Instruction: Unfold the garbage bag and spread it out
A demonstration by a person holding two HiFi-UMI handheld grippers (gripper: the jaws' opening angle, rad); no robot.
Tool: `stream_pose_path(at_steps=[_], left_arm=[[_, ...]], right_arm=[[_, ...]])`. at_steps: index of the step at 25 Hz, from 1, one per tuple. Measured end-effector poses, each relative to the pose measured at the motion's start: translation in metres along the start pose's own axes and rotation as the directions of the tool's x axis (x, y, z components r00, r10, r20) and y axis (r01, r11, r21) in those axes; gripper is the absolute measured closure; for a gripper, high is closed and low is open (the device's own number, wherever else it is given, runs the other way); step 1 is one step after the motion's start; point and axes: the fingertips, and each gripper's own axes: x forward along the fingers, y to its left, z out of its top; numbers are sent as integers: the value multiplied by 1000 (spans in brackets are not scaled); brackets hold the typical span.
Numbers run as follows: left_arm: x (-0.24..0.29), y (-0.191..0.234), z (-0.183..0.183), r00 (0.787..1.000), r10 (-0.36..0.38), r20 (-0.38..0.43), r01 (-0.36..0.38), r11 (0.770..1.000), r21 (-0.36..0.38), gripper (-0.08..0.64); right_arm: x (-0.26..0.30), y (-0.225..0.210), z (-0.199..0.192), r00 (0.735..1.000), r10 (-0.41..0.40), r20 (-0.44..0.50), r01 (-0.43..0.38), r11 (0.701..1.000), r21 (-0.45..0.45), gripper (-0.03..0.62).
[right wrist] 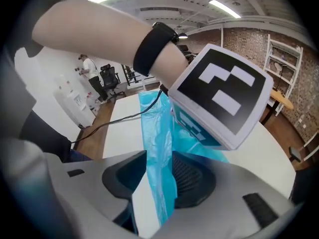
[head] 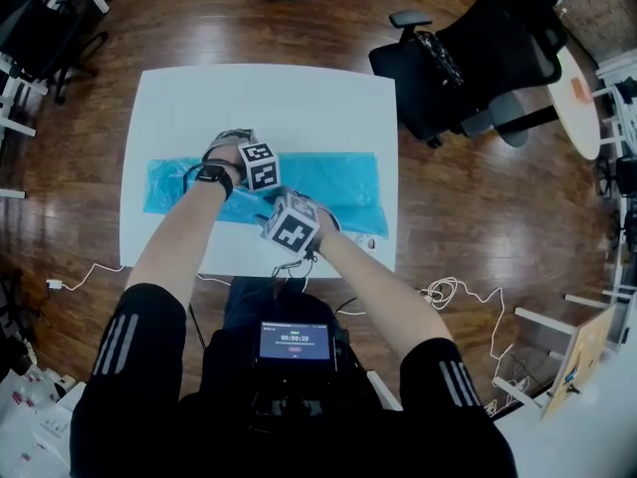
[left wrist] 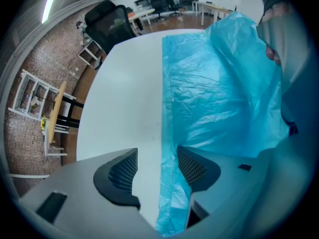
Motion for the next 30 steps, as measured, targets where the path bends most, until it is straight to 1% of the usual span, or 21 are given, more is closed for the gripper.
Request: stream_pose_path(at_steps=[2, 3, 7, 8, 11, 14, 19, 23, 25, 28, 30], left_arm=[[1, 0, 0, 1000, 0, 0, 0, 1000, 1, 311], [1, 0, 0, 1000, 0, 1, 0, 1000, 1, 311], [1, 1, 0, 1000, 5, -1, -5, 1000, 2, 304], [1, 1, -1, 1000, 5, -2, -5, 1000, 3, 304], [2, 0, -1, 1000, 3, -6, -3, 1000, 0, 304], [3, 1, -1, 1000, 2, -11, -2, 1000, -3, 302], [3, 2, -1, 1000, 14, -26, -14, 1000, 9, 299], [4, 3, -1, 999, 31, -39, -30, 999, 16, 298], [4, 4, -1, 998, 41, -43, -40, 999, 16, 299], [2, 5, -1, 997, 56, -51, -55, 998, 20, 299], [2, 5, 0, 996, 72, -56, -71, 997, 32, 299]], right_arm=[[7, 1, -7, 999, -30, -27, 29, 999, -36, 466], [8, 0, -8, 998, -50, -33, 48, 997, -59, 490], [4, -2, -5, 993, -113, -20, 109, 986, -126, 565], [2, -1, -4, 992, -124, -11, 121, 983, -140, 571], [-9, 2, 5, 986, -163, 26, 164, 964, -209, 572], [-23, 14, 17, 979, -192, 70, 204, 933, -298, 572], [-35, 42, 21, 976, -197, 93, 218, 889, -404, 572], [-34, 58, 13, 973, -206, 101, 229, 863, -450, 572], [-31, 64, 6, 971, -217, 99, 238, 846, -478, 572], [-22, 70, -6, 963, -252, 100, 266, 809, -523, 572], [-15, 70, -14, 952, -286, 107, 296, 780, -551, 572]])
